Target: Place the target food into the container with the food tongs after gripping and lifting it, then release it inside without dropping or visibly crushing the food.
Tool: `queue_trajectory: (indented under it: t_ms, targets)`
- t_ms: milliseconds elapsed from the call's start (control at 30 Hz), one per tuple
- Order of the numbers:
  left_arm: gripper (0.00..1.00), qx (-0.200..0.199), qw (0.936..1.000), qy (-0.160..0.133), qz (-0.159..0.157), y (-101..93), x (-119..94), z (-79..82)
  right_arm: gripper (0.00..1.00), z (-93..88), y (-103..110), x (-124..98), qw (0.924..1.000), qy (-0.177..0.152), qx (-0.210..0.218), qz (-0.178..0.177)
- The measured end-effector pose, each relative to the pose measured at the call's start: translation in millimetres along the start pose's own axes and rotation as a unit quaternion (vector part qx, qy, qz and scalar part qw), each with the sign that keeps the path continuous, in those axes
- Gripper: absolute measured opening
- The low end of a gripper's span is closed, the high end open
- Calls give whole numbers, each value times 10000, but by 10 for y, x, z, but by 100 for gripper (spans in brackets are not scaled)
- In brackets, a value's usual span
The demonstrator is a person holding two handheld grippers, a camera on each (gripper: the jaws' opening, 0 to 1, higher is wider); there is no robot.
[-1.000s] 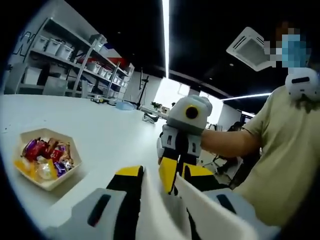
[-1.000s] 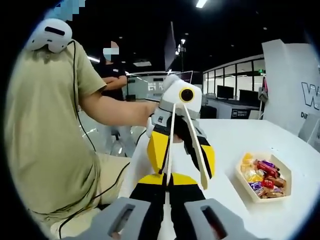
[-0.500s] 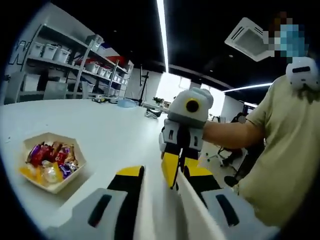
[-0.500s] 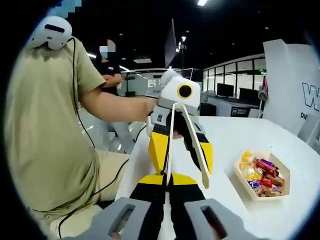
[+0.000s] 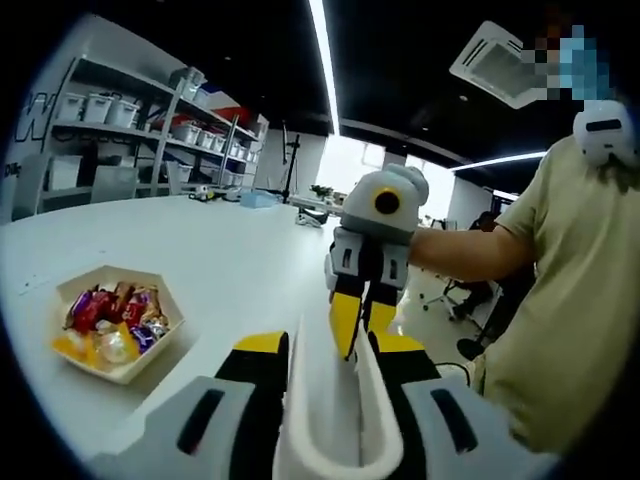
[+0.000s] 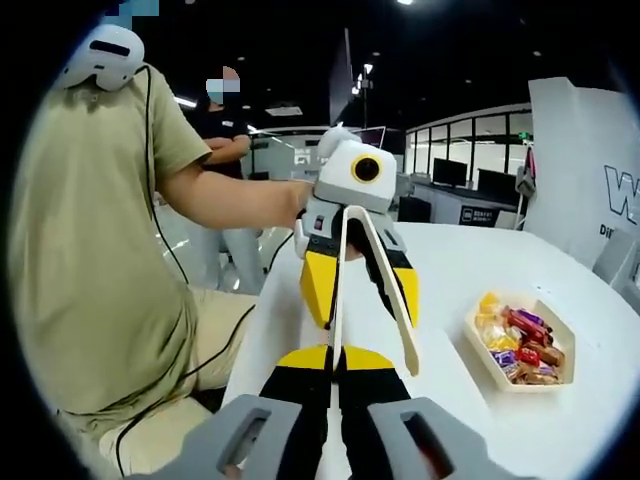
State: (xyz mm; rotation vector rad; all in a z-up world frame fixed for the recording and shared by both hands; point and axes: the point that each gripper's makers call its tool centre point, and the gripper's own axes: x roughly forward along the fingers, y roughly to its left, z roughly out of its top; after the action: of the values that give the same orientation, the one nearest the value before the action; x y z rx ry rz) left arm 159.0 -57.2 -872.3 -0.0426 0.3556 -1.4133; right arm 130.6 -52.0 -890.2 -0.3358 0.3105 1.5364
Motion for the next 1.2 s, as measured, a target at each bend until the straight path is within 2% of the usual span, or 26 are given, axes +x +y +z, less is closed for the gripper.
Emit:
queue_trajectory:
  t_ms: [367,667,933,1200]
  targets:
    - [30,81,9997,188,91,27,-69,-71,0,-80,2,-22,9998,198,-40,-18]
    - [29,220,9982,515,222,62,-131,-203,0,-180,8,-29,9988,471,-113,-21]
    - [28,248,9972,644,285,81,-177,-261,0,-245,7,-44,9979,634,-133,-14]
    - [28,526,9911,1142,445,121,-204,-410,0,-361,3,-35,9953,940,-221,-10]
